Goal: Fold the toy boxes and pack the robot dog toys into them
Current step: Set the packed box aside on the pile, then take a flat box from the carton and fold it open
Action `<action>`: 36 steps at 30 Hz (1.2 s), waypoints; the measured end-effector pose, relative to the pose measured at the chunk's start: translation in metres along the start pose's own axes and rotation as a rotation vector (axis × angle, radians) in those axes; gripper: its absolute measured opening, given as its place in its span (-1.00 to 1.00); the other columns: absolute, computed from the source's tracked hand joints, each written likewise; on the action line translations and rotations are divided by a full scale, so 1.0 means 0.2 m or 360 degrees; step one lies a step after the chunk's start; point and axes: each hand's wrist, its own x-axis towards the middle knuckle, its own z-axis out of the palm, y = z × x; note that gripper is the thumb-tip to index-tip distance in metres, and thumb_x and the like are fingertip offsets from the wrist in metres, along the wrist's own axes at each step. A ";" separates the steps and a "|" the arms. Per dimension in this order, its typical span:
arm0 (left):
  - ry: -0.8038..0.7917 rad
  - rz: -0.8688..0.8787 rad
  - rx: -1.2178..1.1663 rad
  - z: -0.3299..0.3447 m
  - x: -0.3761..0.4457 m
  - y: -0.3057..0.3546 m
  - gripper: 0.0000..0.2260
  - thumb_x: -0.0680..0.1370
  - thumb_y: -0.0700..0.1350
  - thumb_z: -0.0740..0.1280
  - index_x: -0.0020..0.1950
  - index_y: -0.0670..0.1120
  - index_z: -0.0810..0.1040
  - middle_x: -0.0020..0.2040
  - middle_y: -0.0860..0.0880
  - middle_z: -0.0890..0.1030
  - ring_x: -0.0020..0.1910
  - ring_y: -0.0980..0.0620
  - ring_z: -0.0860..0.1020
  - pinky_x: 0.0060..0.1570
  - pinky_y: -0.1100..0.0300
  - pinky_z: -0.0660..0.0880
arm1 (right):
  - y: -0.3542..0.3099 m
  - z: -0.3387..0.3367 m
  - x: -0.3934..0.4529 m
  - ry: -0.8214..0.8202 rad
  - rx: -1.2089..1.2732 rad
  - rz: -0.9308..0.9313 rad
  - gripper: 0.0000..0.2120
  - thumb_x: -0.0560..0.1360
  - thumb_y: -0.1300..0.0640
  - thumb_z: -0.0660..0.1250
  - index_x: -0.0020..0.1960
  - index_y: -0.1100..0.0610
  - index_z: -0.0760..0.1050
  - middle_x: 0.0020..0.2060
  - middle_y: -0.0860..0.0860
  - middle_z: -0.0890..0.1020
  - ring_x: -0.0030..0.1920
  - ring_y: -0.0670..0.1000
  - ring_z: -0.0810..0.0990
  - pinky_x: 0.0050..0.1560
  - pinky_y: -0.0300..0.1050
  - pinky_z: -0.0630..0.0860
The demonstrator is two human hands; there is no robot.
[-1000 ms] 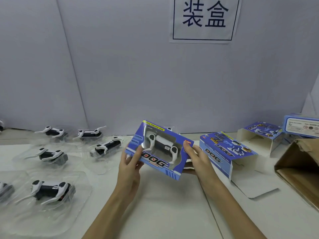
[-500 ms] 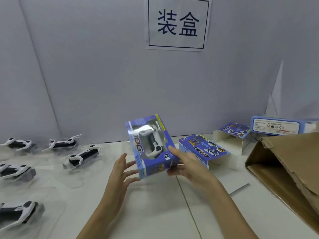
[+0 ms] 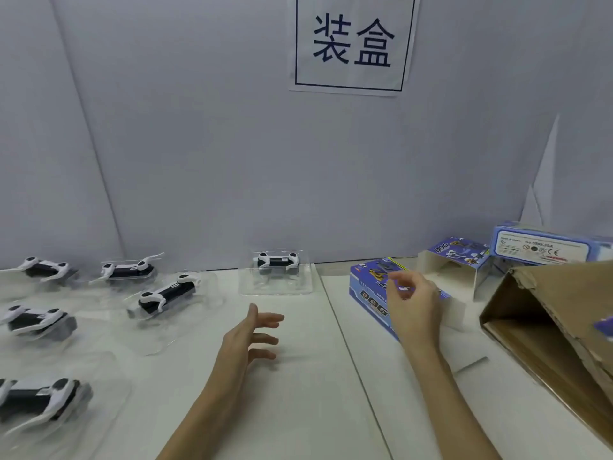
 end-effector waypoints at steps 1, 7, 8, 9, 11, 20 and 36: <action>-0.0001 0.0006 0.0000 0.00 0.00 0.01 -0.46 0.61 0.30 0.14 0.04 -0.04 0.77 0.06 -0.04 0.72 -0.09 -0.05 0.68 -0.14 0.11 0.62 | 0.01 0.02 -0.01 -0.0016 -0.0286 -0.0050 -0.92 0.60 0.17 0.39 0.05 0.03 0.63 0.13 0.13 0.60 0.06 0.16 0.61 0.10 0.05 0.50; -0.0020 0.0020 0.0022 0.00 -0.02 0.03 -0.51 0.61 0.26 0.20 0.00 -0.06 0.77 0.04 -0.05 0.71 -0.12 -0.04 0.66 -0.16 0.14 0.60 | 0.05 0.08 -0.03 -0.0420 -0.0934 -0.0071 -0.57 0.51 0.42 0.34 0.24 0.00 0.58 0.22 0.13 0.46 0.28 0.19 0.40 0.33 -0.02 0.32; -0.0038 0.0041 0.0062 0.01 -0.03 0.02 -0.56 0.62 0.25 0.25 0.00 -0.04 0.77 0.05 -0.05 0.71 -0.11 -0.03 0.66 -0.16 0.14 0.61 | 0.05 0.09 -0.03 -0.0427 -0.0822 -0.0104 -0.52 0.47 0.50 0.31 0.21 0.03 0.61 0.18 0.12 0.45 0.27 0.21 0.41 0.32 -0.02 0.34; -0.0039 0.0082 0.0121 0.01 -0.03 0.02 -0.66 0.63 0.21 0.32 0.02 0.00 0.76 0.08 -0.07 0.70 -0.11 -0.01 0.66 -0.16 0.14 0.61 | 0.05 0.09 -0.05 -0.0399 -0.0676 -0.0165 -0.49 0.44 0.56 0.27 0.18 0.07 0.63 0.14 0.11 0.45 0.24 0.23 0.42 0.28 -0.02 0.36; 0.0001 0.0257 0.0361 0.01 -0.05 0.00 -0.88 0.64 0.02 0.41 0.14 0.20 0.70 0.17 -0.07 0.62 -0.06 0.08 0.64 -0.16 0.16 0.61 | 0.02 0.10 -0.07 -0.0260 -0.0376 -0.0378 -0.51 0.43 0.59 0.22 0.15 0.14 0.65 0.09 0.10 0.49 0.19 0.22 0.47 0.20 -0.03 0.41; 0.0219 0.1479 0.1747 0.05 -0.05 -0.01 -0.10 0.45 0.28 0.48 0.68 0.16 0.12 0.68 -0.16 0.13 0.66 -0.22 0.10 0.56 -0.16 0.16 | -0.20 0.12 -0.32 -0.0627 0.0274 -0.1178 -0.56 0.62 0.39 0.30 0.33 -0.08 0.45 0.22 -0.13 0.49 0.28 -0.05 0.56 0.05 -0.34 0.60; 0.0507 0.1268 0.0608 -0.07 -0.08 0.19 -0.18 0.48 0.33 0.47 0.54 -0.16 0.34 0.30 0.22 0.52 0.22 0.16 0.58 0.05 0.37 0.55 | -0.18 0.08 -0.20 -0.0483 0.0609 -0.0575 -0.79 0.65 0.10 0.26 0.24 -0.03 0.57 0.06 -0.12 0.68 0.11 0.02 0.67 0.06 0.02 0.66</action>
